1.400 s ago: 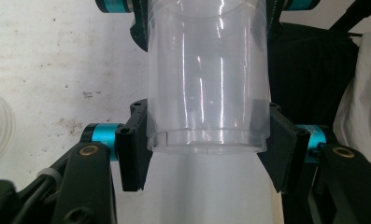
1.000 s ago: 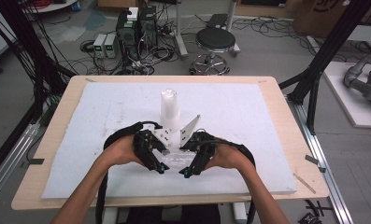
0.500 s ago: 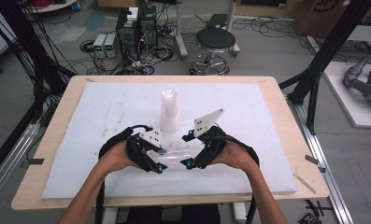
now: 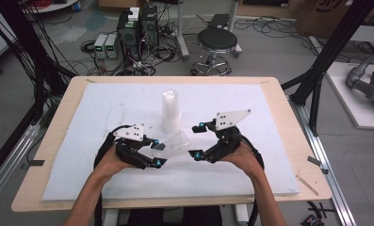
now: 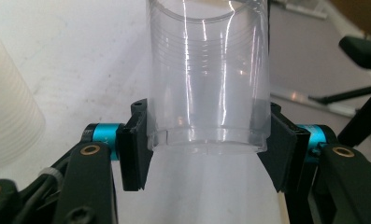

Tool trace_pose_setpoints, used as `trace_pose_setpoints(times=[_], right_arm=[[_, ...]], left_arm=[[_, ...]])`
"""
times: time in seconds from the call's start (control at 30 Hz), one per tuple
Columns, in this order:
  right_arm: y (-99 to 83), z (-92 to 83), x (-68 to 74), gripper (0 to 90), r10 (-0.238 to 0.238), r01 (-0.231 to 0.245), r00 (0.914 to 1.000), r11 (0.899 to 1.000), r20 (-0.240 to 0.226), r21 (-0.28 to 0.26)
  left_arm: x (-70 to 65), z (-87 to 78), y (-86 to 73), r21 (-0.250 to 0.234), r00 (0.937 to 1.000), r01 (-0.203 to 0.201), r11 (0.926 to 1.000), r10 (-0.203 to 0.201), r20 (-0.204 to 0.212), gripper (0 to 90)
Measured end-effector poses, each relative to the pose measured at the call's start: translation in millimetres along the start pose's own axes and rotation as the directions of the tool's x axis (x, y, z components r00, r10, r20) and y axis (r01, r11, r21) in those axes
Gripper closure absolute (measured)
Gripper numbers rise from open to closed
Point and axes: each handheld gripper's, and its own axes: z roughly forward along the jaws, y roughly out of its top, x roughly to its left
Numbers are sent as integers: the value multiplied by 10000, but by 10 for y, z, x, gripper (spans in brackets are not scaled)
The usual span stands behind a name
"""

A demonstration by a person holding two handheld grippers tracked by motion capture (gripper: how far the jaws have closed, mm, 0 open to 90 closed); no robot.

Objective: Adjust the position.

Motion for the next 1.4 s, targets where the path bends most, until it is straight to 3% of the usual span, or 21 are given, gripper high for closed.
trace_pose_setpoints(times=[0.07, 0.3, 0.5, 0.8, 1.23, 1.4], right_arm=[[-26, -7, -10, 154, 101, -104, 9999, 9995, -91, -292], [-116, 10, -37, 154, 221, -235, 9996, 9954, -162, -925], [-151, 47, -44, 154, 343, -367, 9991, 9937, -246, -1058], [-144, 154, -38, 154, 247, -313, 9982, 9917, -539, -1248], [-72, 287, -28, 164, 61, -279, 9928, 9831, -1198, -1809], [-62, 290, -23, 224, 36, -333, 9883, 9807, -1525, -1927]], left_arm=[[19, -25, -32, -637, 9999, 59, 9980, -52, 113, 416], [40, -62, -89, -1836, 9999, 94, 9830, -69, 142, 418], [26, -20, -88, -2103, 9999, -58, 9776, 83, 113, 417], [-25, 96, -25, -2504, 9987, -223, 9679, 332, 394, 417], [-56, 175, 11, -2557, 9964, -378, 9660, 558, 637, 418], [-62, 176, 9, -2583, 9954, -475, 9649, 672, 680, 418]])
